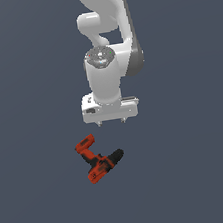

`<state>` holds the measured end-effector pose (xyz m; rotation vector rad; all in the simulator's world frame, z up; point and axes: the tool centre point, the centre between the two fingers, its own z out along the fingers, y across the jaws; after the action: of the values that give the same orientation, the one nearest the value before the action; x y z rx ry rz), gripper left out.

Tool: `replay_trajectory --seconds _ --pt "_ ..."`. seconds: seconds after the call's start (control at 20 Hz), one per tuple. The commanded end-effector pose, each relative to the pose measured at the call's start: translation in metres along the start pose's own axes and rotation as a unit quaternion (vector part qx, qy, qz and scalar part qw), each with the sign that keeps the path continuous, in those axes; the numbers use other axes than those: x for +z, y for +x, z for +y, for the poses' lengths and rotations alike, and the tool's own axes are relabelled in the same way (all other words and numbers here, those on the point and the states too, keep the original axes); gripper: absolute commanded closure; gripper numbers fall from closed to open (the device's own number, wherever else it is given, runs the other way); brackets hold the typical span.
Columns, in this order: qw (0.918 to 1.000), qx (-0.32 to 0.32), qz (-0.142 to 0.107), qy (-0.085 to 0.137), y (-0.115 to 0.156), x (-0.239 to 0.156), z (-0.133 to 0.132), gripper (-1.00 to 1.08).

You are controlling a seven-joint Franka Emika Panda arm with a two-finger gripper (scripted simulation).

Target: Pick up the object and move it to a goal position.

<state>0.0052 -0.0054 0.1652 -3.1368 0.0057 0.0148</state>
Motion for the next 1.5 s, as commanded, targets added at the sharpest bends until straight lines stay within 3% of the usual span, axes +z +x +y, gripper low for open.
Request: replay_trajectory --seconds 0.0,0.3,0.7,1.15,1.45 --pt "1.0000 0.000 0.000 0.000 0.000 0.000 0.000 -0.60" --pt "0.9998 -0.016 0.010 0.004 0.005 -0.011 -0.017 -0.60" --pt "1.0000 -0.001 0.009 0.003 0.008 -0.007 -0.016 -0.60" --pt "0.9978 0.065 0.006 -0.002 0.023 0.007 -0.013 -0.60" --pt "0.9905 0.137 0.004 -0.010 0.038 0.025 -0.011 -0.60"
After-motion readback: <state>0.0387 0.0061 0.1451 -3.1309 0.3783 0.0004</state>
